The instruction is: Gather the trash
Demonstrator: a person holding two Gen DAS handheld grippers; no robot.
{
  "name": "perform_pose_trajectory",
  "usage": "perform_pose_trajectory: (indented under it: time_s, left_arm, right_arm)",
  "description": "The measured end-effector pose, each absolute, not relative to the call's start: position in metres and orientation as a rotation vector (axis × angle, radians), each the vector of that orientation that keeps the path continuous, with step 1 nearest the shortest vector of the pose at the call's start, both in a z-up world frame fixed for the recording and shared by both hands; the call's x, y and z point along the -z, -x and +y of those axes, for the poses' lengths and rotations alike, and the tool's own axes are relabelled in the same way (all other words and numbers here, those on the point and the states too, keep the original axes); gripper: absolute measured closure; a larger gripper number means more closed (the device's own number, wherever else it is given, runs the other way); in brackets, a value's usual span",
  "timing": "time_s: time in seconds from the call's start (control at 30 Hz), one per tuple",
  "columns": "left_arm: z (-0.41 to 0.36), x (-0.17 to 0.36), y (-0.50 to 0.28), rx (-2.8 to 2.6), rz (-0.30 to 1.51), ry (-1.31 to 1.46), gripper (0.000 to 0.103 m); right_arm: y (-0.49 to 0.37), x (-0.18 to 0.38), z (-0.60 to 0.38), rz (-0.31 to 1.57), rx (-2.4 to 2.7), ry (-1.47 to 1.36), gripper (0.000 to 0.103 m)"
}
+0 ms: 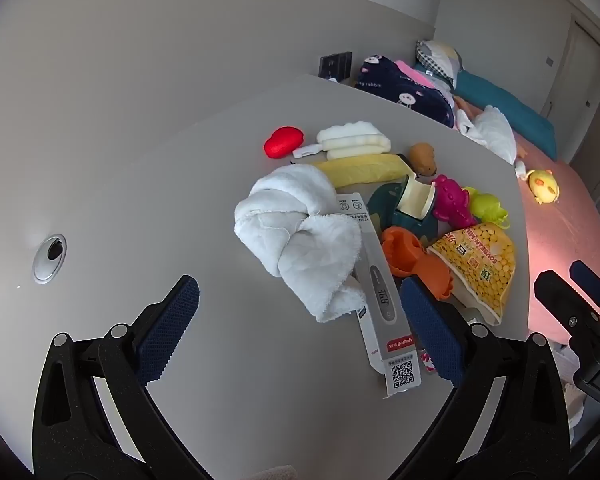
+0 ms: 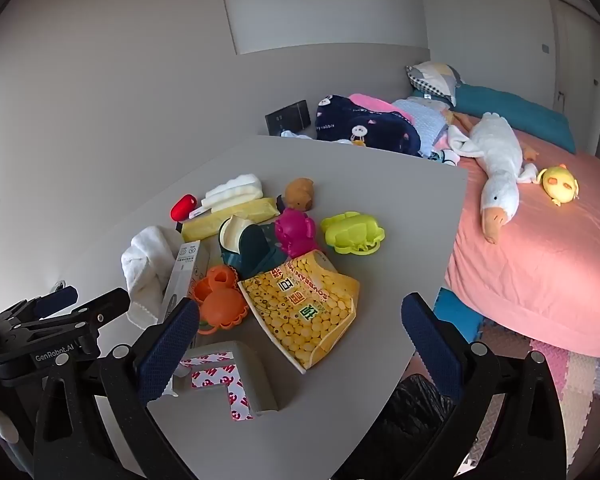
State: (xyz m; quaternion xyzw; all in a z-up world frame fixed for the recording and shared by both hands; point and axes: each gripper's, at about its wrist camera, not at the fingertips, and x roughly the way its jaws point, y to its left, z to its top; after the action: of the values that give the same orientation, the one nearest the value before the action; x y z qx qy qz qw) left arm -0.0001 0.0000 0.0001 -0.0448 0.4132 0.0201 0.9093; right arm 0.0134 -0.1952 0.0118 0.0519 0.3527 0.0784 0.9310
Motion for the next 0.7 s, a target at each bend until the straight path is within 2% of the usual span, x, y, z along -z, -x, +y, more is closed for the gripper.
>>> perform_pose_trajectory:
  time_s: [0.7]
  left_arm:
    - [-0.0045,-0.0016,0.0003,-0.033,0.856,0.076,0.006]
  right_arm:
    - [-0.0131,-0.0097,-0.1964,0.735,-0.154,-0.105,0.003]
